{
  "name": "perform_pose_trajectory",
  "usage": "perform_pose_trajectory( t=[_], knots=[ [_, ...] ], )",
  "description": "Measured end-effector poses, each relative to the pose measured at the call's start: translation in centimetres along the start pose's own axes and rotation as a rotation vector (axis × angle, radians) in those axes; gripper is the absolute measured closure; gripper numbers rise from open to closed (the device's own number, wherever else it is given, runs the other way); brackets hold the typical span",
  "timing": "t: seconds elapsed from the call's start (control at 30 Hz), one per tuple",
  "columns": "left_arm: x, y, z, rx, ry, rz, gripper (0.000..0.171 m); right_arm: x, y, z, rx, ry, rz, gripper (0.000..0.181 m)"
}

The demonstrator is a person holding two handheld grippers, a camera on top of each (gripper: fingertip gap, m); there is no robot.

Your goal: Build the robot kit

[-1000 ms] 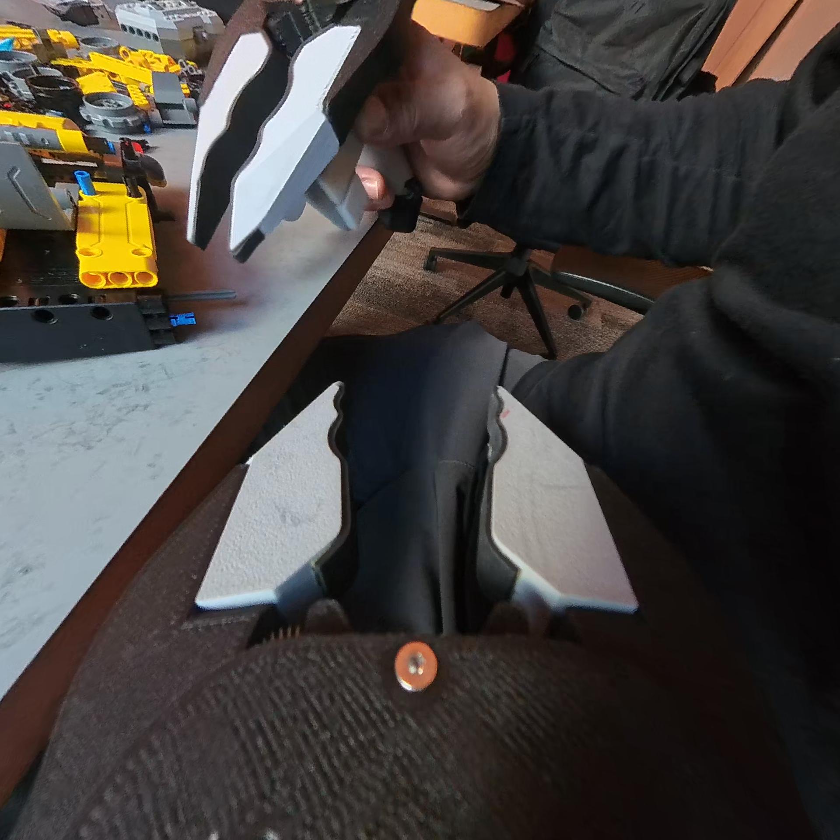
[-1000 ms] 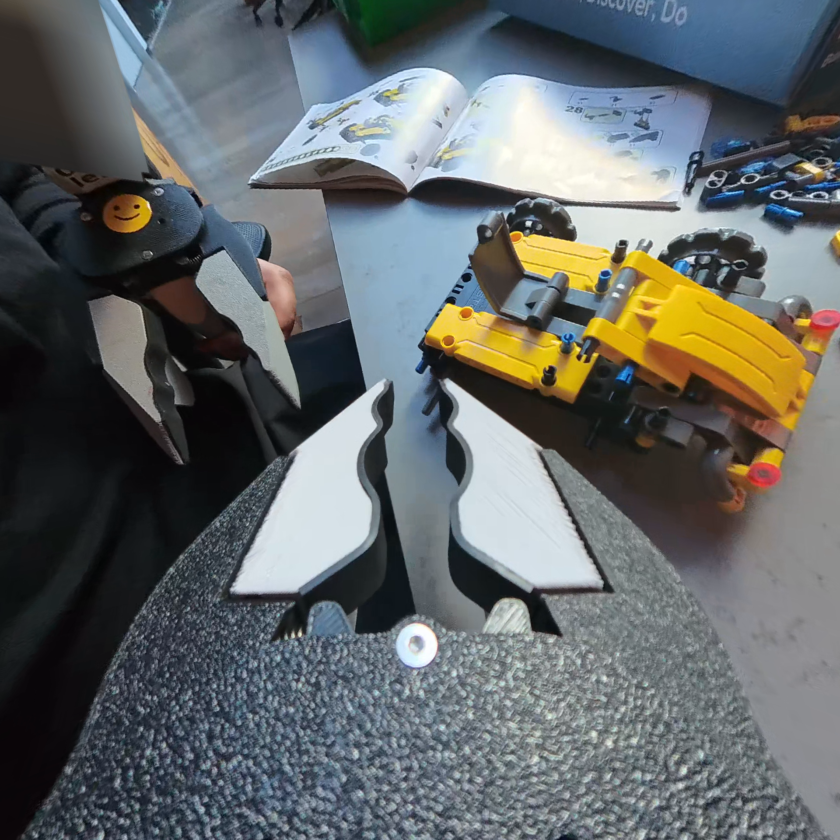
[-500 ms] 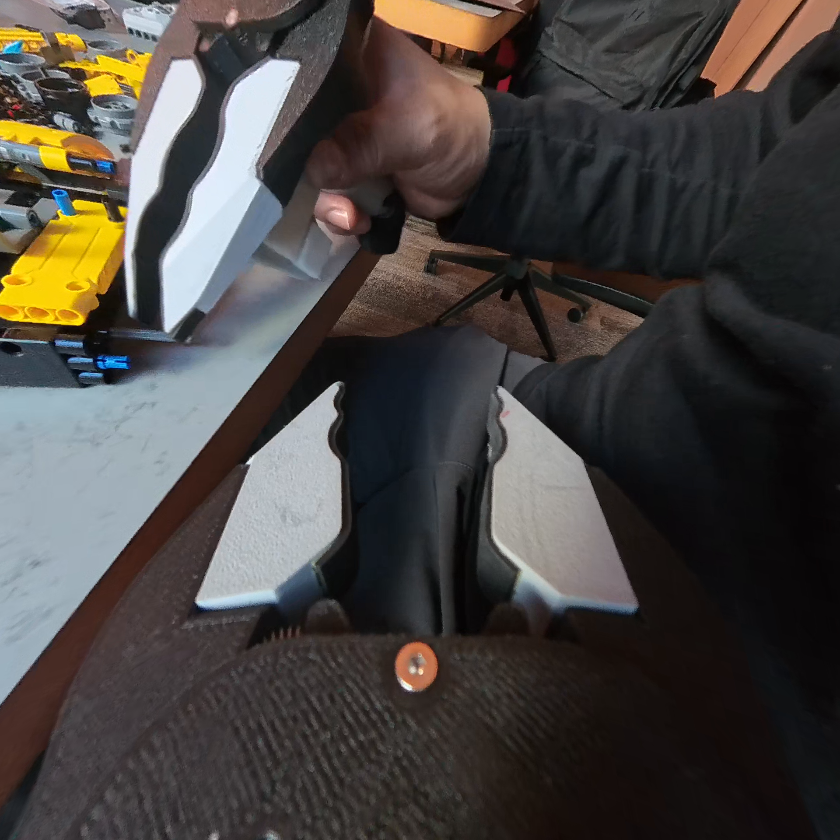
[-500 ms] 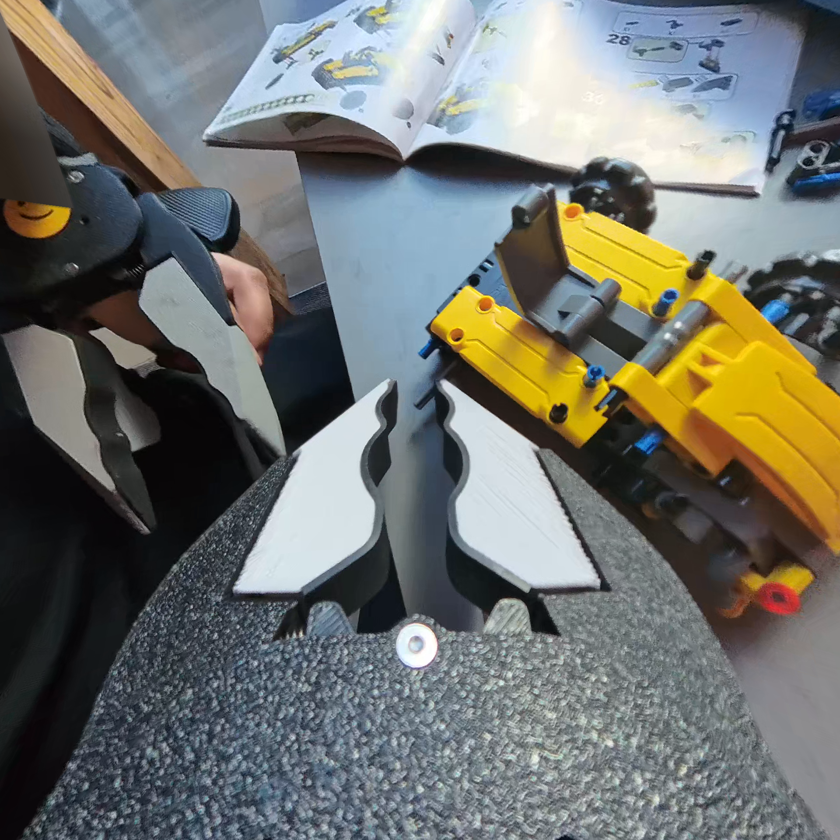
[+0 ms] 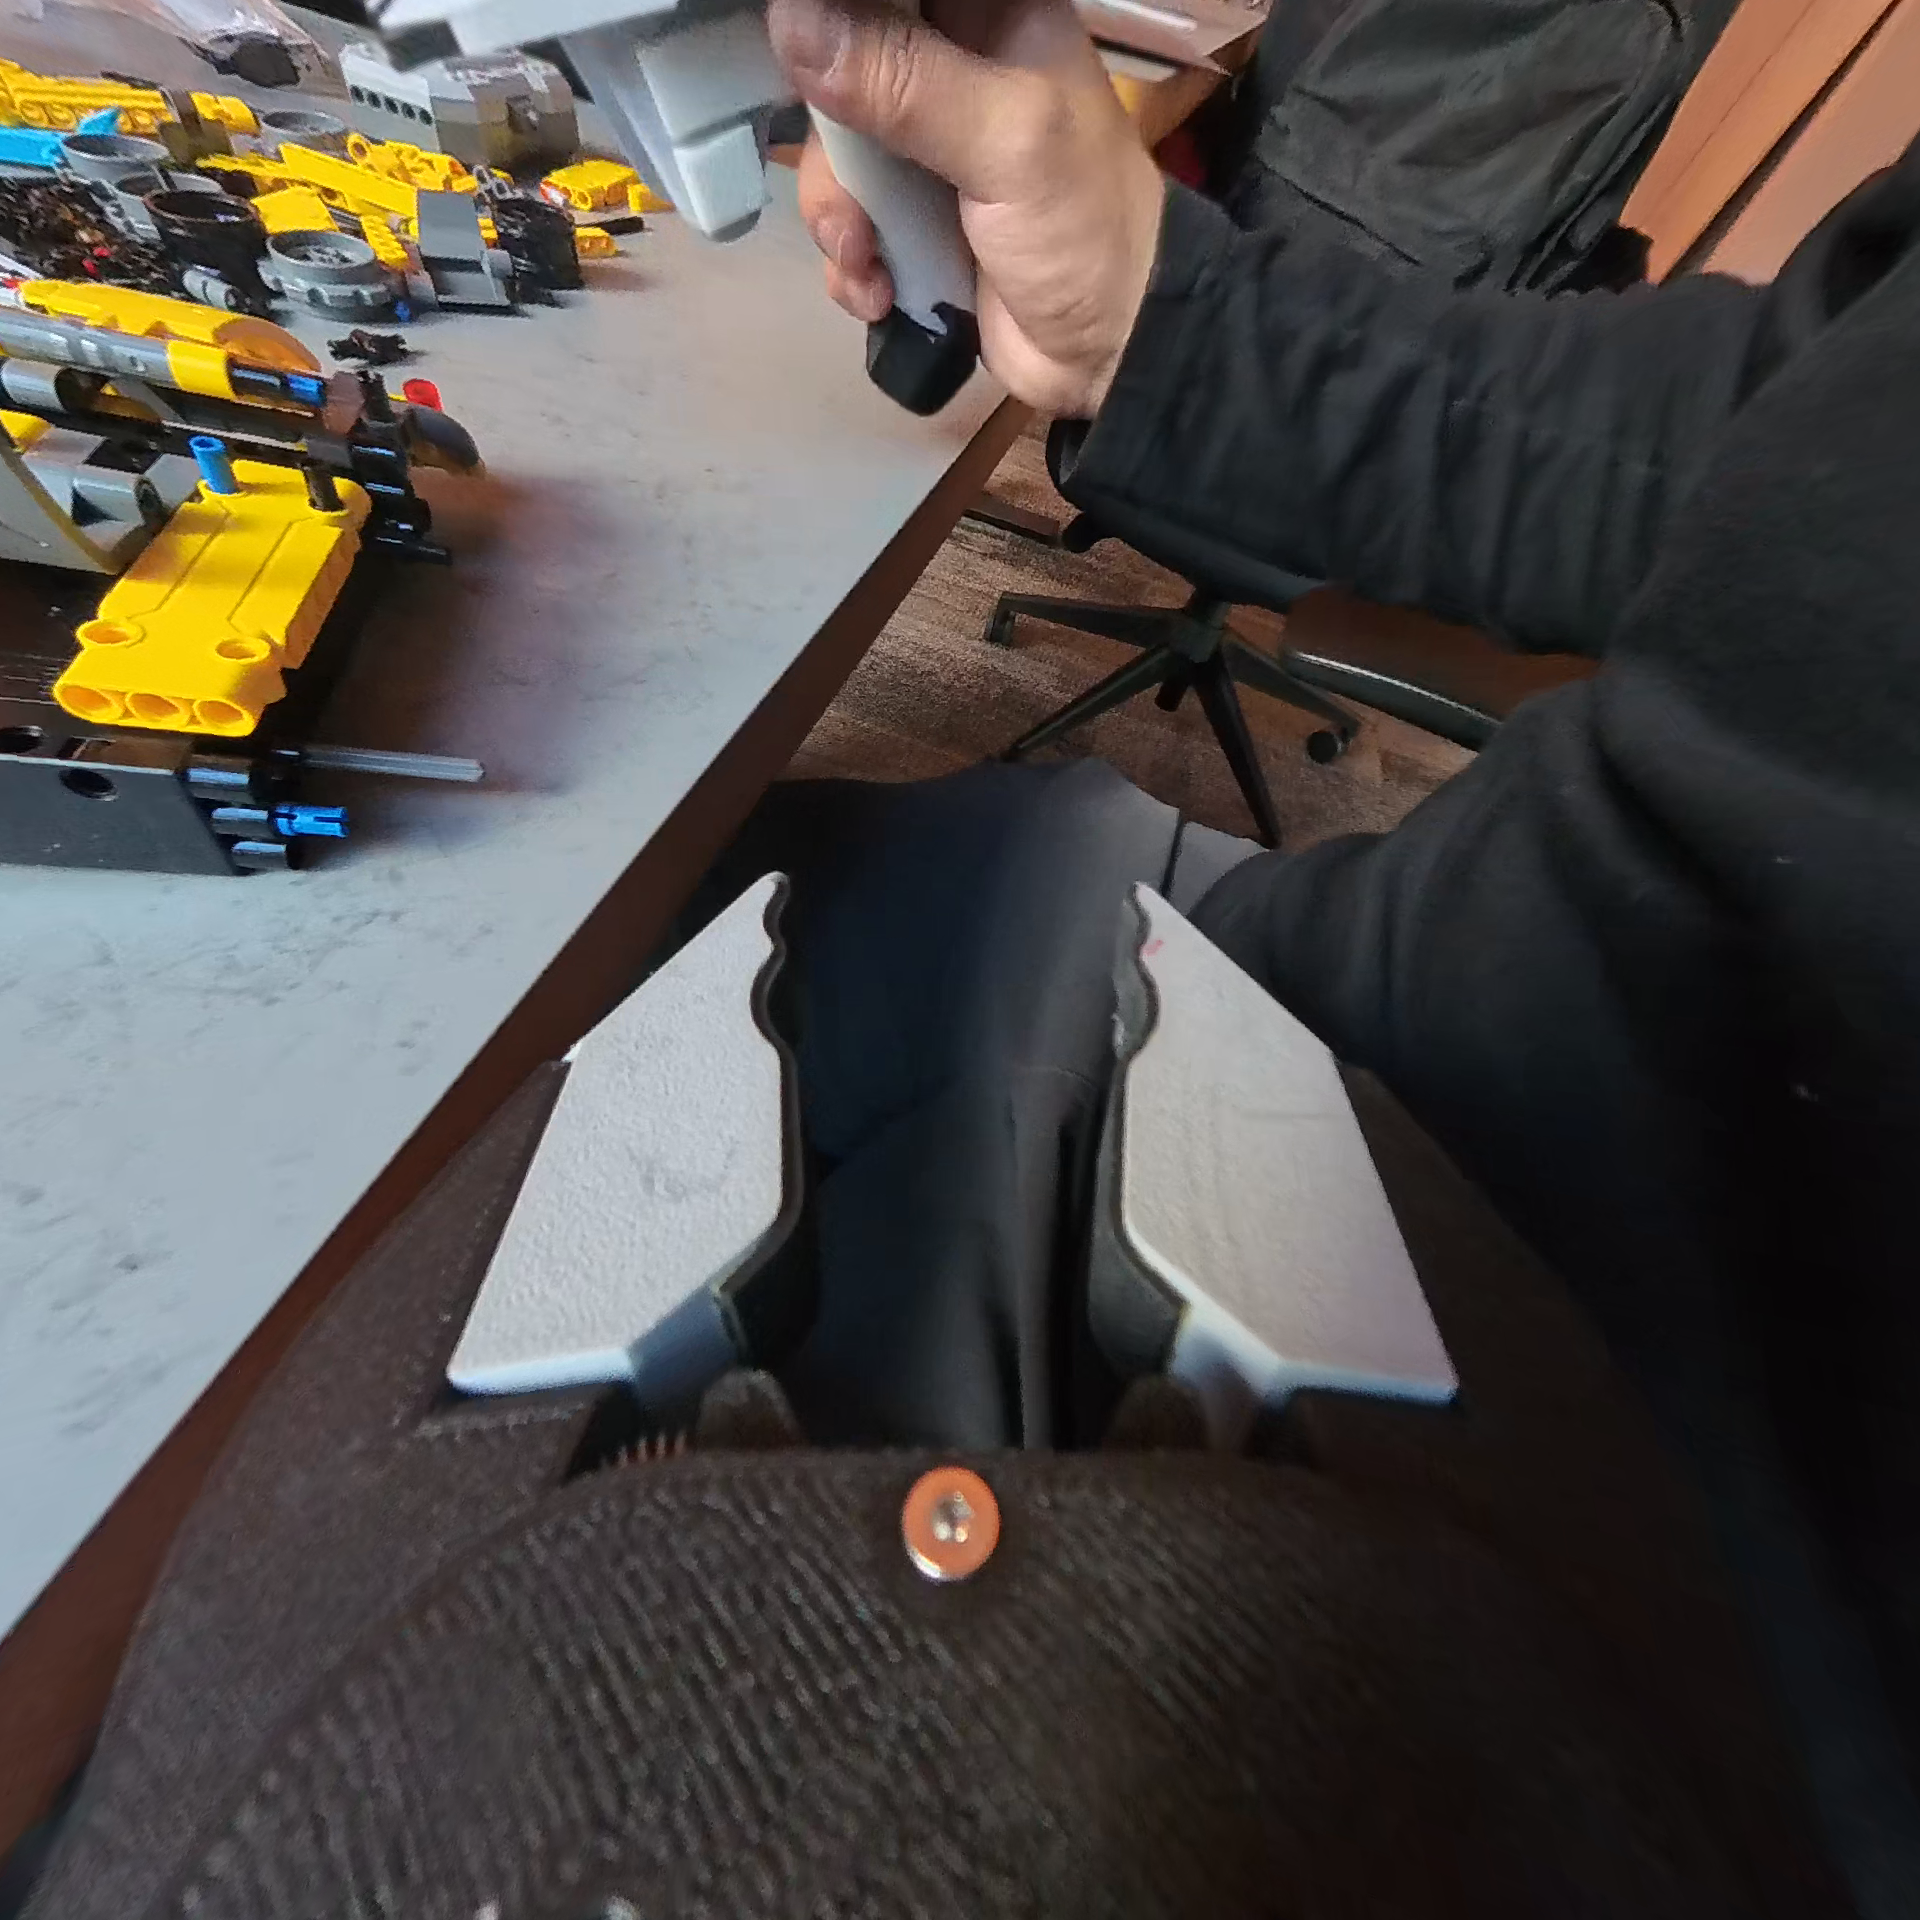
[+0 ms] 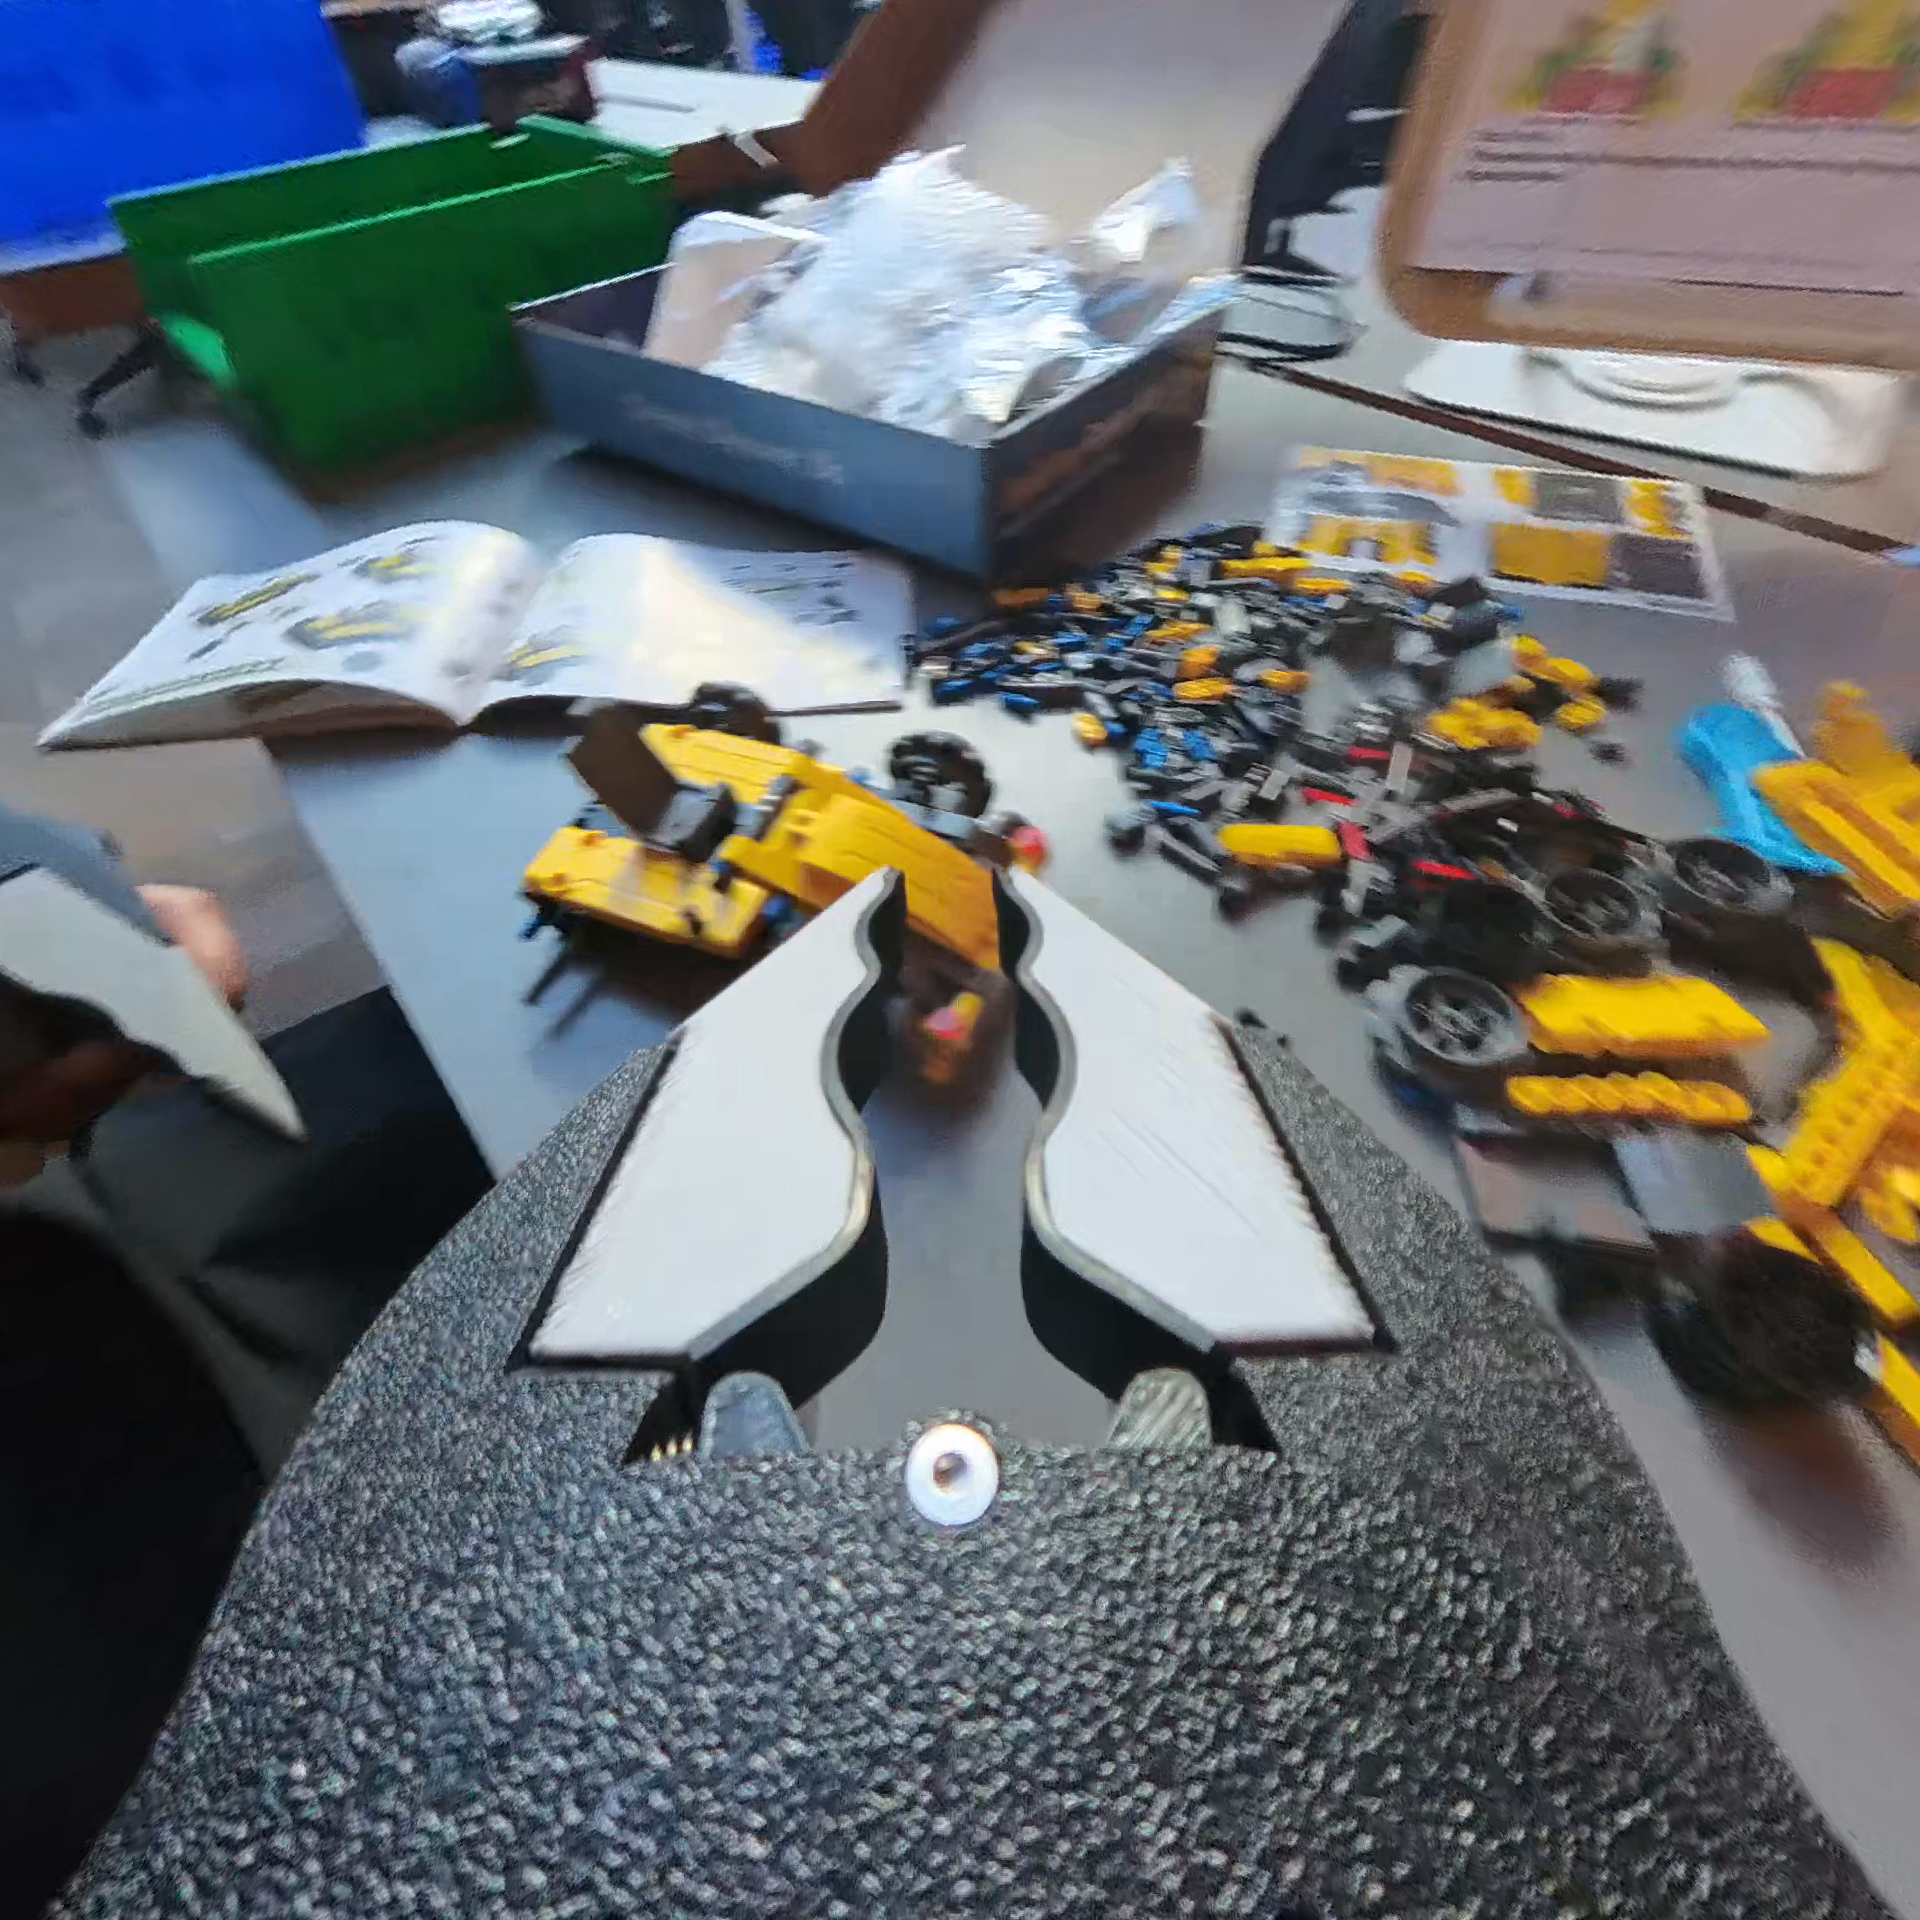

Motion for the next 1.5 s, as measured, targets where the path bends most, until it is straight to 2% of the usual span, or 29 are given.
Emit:
perform_pose_trajectory(
  t=[0.13, 0.27, 0.4, 0.57, 0.83, 1.1, 1.43, 1.5],
  knots=[
    [-0.6, -0.3, 0.1, -0.010, 0.007, -0.018, 0.114, 3.1, 0.5, 1.9, 0.011, -0.053, 0.078, 0.165],
    [-1.0, -0.2, 0.3, -0.019, 0.002, -0.030, 0.114, 3.8, 0.1, 2.3, 0.001, -0.050, 0.071, 0.164],
    [-1.1, 0.2, 0.2, -0.008, 0.002, -0.025, 0.114, 3.5, -0.8, 2.9, -0.036, -0.066, -0.004, 0.160],
    [-1.2, -0.3, 0.3, -0.023, -0.024, -0.039, 0.115, 4.0, -1.0, 2.3, 0.017, -0.095, -0.055, 0.158],
    [-1.7, -1.0, 0.0, -0.015, -0.108, -0.144, 0.116, 4.2, 0.0, 1.1, 0.135, -0.121, -0.088, 0.155],
    [-0.8, -2.0, 1.2, -0.046, -0.135, -0.183, 0.118, 4.3, 0.7, 0.6, 0.196, -0.153, -0.106, 0.155],
    [0.0, -2.4, 0.8, -0.057, -0.181, -0.138, 0.118, 3.4, 0.8, 0.5, 0.201, -0.121, -0.139, 0.152],
    [-0.1, -1.9, 0.5, -0.052, -0.206, -0.136, 0.117, 2.6, 0.3, 0.9, 0.146, -0.083, -0.151, 0.152]
  ],
)
Point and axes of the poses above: each gripper's, where its closed fingertips meet, y back along the fingers, z out of its underside, x = y × z across the jaws, the point moved 2 cm from there along y, back along the fingers, and after that the axes turned 9 degrees about y, right-handed, at the moved point
